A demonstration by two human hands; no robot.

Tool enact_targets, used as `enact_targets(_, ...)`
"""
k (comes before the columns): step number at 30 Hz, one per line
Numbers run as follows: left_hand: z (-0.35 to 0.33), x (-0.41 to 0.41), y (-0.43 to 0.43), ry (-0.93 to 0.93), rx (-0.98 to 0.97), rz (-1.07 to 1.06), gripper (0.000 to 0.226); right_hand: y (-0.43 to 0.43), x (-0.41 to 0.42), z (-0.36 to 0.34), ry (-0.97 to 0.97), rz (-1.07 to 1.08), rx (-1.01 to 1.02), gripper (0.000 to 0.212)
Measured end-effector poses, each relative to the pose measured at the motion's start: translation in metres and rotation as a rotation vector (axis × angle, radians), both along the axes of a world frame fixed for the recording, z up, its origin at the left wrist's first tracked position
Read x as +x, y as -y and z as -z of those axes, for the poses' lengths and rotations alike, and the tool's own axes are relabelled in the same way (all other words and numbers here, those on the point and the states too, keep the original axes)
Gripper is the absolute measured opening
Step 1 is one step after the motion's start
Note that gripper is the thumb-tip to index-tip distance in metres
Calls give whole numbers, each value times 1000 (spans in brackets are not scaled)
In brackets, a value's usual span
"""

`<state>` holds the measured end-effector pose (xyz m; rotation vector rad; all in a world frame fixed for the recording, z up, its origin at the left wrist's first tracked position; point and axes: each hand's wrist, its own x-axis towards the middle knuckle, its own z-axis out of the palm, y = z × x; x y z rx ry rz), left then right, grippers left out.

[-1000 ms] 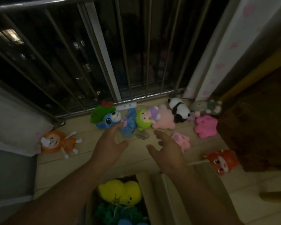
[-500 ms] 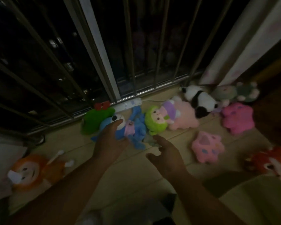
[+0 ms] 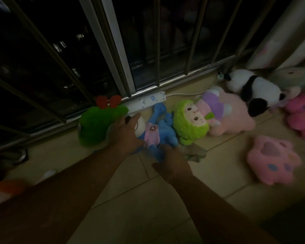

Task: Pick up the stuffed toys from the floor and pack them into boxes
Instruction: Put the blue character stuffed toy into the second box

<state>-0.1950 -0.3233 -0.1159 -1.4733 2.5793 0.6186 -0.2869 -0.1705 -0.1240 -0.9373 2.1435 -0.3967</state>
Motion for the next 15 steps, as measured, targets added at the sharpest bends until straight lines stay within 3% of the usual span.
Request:
enact_targets(4, 3, -2, -4, 26, -193, -34, 71, 6, -1, 12, -13, 24, 22, 51)
enact_targets(7, -6, 2, -18, -19, -205, -58, 59, 3, -3, 5, -20, 54, 1, 41)
enact_targets(15, -87, 1, -51, -173, -182, -127, 62, -29, -10, -87, -81, 99, -140, 36)
